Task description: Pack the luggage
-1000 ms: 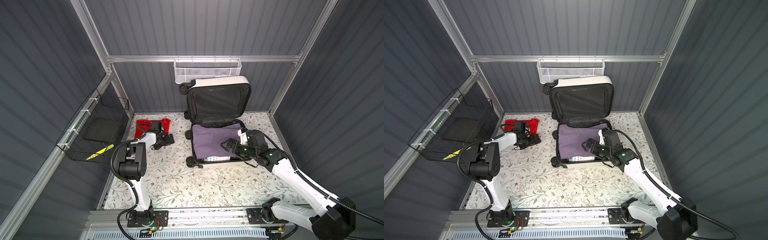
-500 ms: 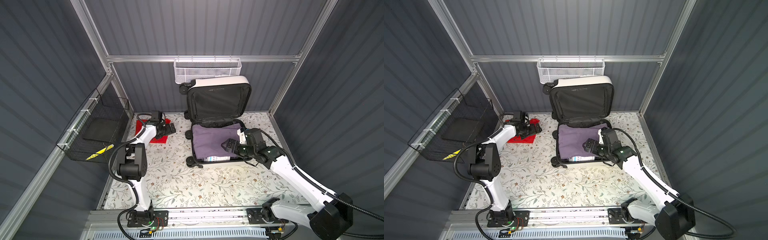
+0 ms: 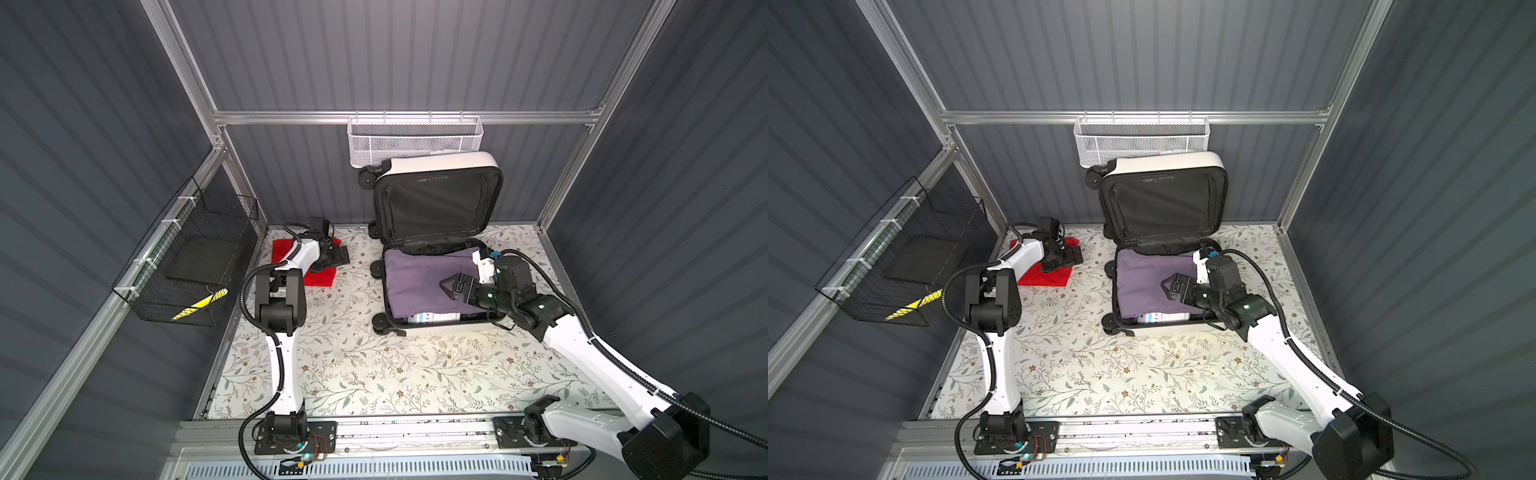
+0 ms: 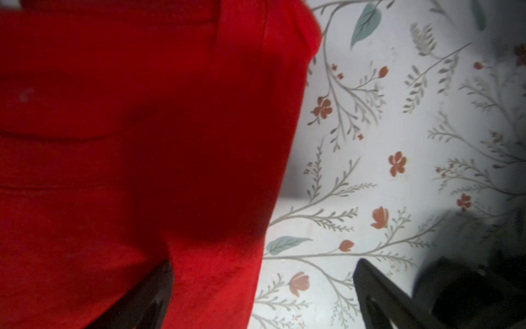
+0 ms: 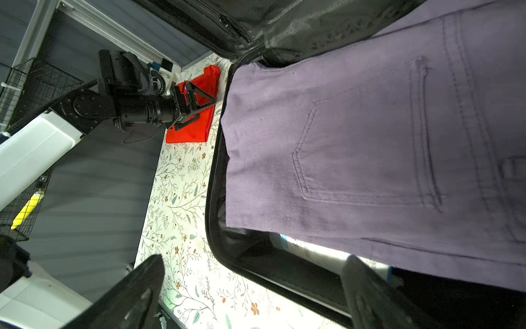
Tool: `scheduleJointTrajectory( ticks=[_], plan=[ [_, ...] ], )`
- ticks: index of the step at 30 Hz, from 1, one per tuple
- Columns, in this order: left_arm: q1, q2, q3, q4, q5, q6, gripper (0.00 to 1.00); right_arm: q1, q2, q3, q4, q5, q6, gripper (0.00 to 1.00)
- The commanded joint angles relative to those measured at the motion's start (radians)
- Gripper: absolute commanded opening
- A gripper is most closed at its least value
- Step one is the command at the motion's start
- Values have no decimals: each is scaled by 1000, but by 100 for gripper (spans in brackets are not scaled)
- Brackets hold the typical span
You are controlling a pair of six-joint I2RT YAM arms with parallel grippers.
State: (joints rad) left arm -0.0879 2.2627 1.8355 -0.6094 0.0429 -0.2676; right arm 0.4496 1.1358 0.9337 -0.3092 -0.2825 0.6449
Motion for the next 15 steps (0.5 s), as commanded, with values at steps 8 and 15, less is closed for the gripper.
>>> scheduleJointTrajectory(
  ticks=[8, 15],
  plan=[
    [11, 23, -40, -75, 30, 37, 100, -12, -52, 4, 3, -40, -13, 99],
    [5, -40, -200, -17, 108, 9, 100, -15, -70, -24, 27, -88, 11, 99]
  ],
)
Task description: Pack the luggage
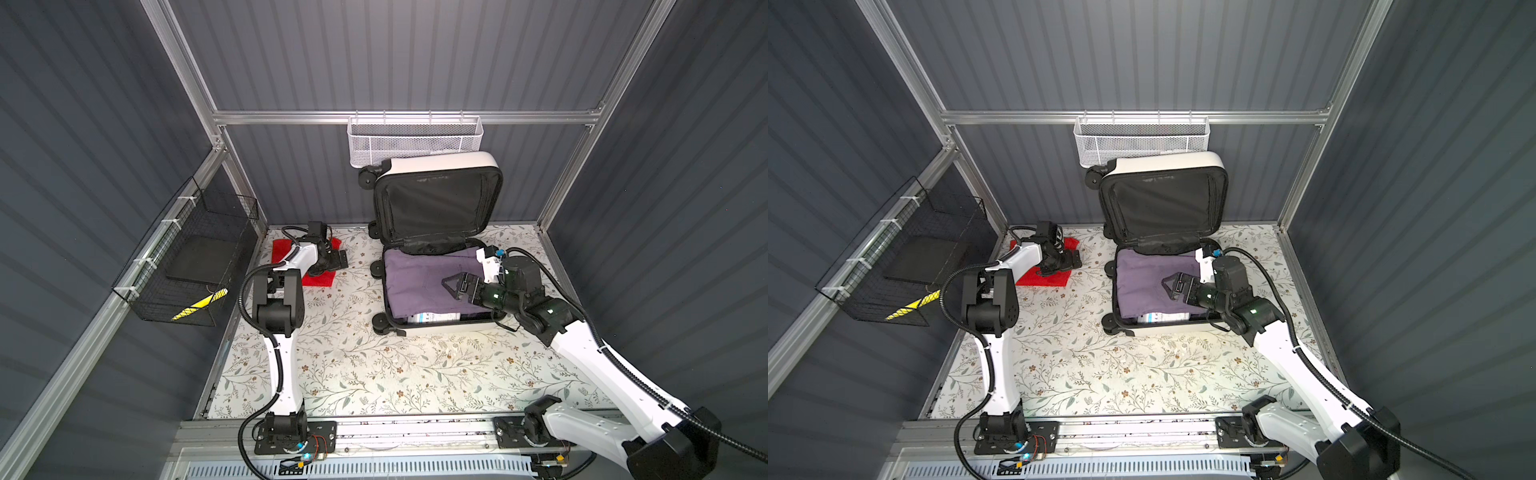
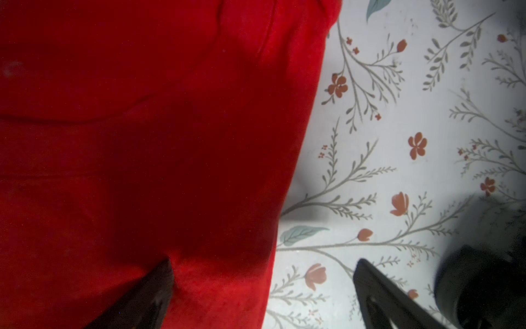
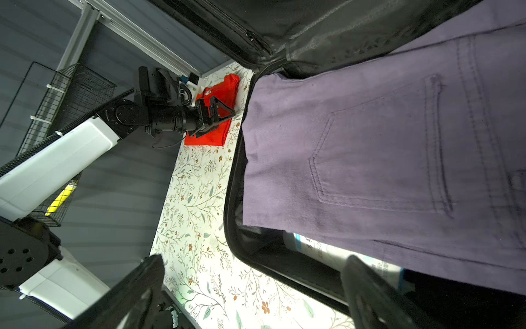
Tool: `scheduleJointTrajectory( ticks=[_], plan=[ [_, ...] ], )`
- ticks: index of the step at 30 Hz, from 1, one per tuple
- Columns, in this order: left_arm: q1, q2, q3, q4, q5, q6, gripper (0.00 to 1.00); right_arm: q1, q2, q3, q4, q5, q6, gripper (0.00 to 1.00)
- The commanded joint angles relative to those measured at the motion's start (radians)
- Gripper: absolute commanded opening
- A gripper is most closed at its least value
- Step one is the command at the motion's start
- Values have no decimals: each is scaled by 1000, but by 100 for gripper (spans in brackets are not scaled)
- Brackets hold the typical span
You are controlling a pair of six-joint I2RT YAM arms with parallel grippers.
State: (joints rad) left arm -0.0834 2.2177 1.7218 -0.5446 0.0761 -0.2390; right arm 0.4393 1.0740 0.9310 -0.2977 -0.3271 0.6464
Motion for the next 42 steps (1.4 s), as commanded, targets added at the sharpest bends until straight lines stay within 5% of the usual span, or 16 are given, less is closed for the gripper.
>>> scheduleJointTrajectory(
  ticks=[1, 12, 20, 27, 33, 42],
  plan=[
    [-2, -7, -115, -69, 79, -24, 100, -6, -9, -27, 21, -47, 14, 99],
    [-69, -153, -421, 64, 117, -97, 100, -5, -20, -58, 58, -75, 47, 99],
    [-218, -281, -637, 234, 156, -262, 100, -5, -13, -72, 71, -88, 59, 99],
    [-268, -455, -662, 235, 153, -336, 100, -5, -1, -63, 72, -122, 58, 99],
    [-231, -564, -561, 79, 23, -280, 100, 17, 36, -41, 91, -141, 81, 96],
    [8, -574, -540, -6, 38, -241, 100, 151, 193, 94, 24, -63, 71, 93]
  ],
)
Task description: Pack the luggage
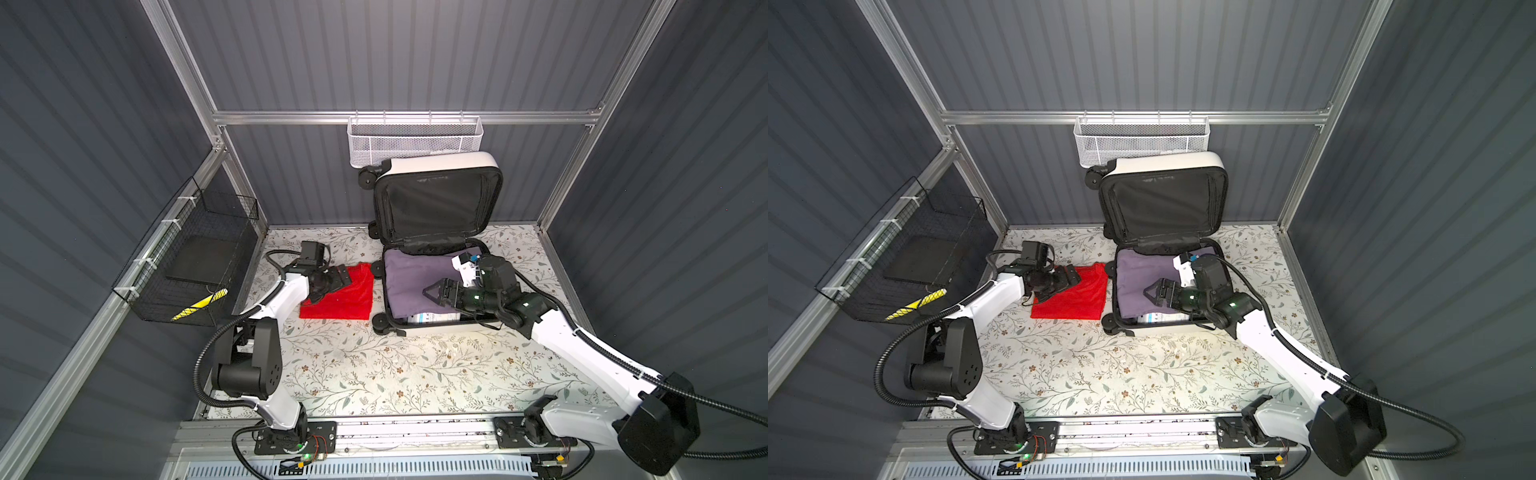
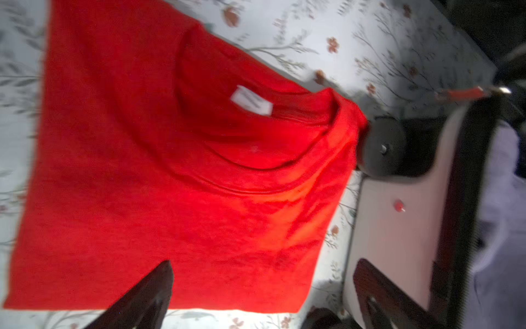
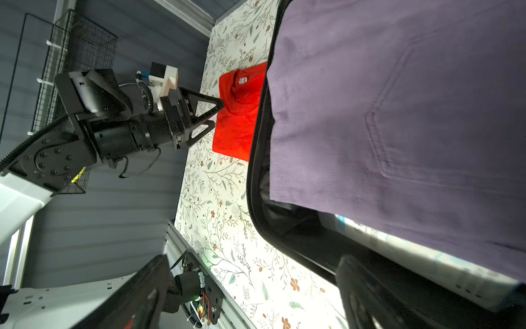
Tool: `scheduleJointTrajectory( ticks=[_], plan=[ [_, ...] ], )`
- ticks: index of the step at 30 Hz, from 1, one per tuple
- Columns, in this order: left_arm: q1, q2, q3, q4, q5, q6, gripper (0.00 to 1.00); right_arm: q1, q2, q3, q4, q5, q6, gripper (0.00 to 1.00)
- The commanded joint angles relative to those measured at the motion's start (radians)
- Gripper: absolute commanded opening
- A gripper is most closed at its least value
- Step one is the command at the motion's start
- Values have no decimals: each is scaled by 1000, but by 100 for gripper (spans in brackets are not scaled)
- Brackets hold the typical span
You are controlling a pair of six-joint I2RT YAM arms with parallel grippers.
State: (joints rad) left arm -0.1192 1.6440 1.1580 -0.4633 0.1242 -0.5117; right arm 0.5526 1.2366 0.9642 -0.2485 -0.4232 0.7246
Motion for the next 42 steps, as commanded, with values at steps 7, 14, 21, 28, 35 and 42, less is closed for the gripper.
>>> scheduleJointTrajectory(
  ticks=[7, 14, 21, 28, 35, 42],
  plan=[
    [172, 46, 55, -134, -29, 95, 100, 149, 227, 257, -120, 128, -16, 88],
    [273, 112, 73, -128, 22, 147, 100, 219, 442, 457, -225, 186, -12, 80],
    [288, 169, 83, -101, 86, 193, 97, 266, 590, 619, -319, 241, -30, 71],
    [286, 190, 56, -79, 112, 222, 95, 274, 620, 633, -321, 253, -22, 68],
    [251, 164, 56, -82, 96, 233, 97, 274, 624, 617, -308, 241, -16, 68],
    [172, 173, 103, -124, 35, 265, 98, 275, 618, 607, -302, 232, -14, 68]
  ],
)
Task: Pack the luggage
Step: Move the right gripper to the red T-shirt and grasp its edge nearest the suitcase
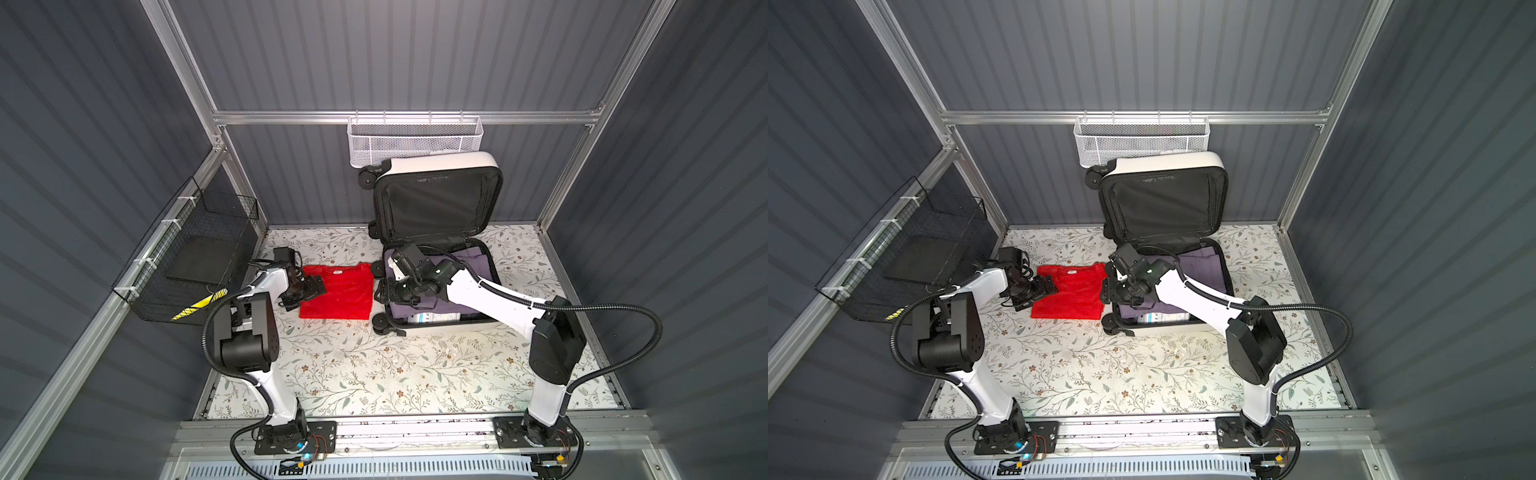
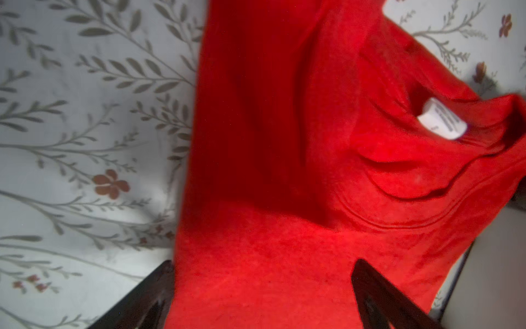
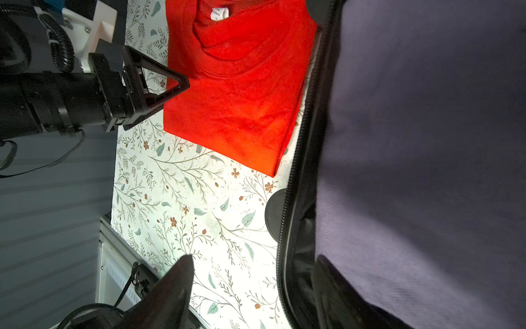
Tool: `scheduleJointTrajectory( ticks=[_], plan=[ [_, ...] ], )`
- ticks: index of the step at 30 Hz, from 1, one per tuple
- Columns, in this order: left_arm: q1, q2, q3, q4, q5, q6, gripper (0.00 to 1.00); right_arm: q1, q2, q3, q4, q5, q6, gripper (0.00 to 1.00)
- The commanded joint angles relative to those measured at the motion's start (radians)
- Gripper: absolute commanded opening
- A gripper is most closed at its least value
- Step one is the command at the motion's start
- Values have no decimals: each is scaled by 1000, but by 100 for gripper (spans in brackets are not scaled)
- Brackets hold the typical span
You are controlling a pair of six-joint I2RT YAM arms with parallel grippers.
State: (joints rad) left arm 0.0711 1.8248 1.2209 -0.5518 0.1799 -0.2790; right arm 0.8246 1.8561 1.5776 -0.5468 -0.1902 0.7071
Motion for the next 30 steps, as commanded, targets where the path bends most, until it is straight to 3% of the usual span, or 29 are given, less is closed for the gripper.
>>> scheduleJointTrajectory(
  ticks=[1, 16, 30],
  plan=[
    [-19, -6, 42, -37, -23, 30, 98, 1, -4, -6, -4, -4, 2, 68],
    [-8, 38, 53, -44, -92, 14, 97, 5, 65, 95, -66, 17, -22, 68],
    [-7, 72, 31, -17, -82, -2, 88, 34, 294, 389, -241, 124, -12, 66]
  ],
)
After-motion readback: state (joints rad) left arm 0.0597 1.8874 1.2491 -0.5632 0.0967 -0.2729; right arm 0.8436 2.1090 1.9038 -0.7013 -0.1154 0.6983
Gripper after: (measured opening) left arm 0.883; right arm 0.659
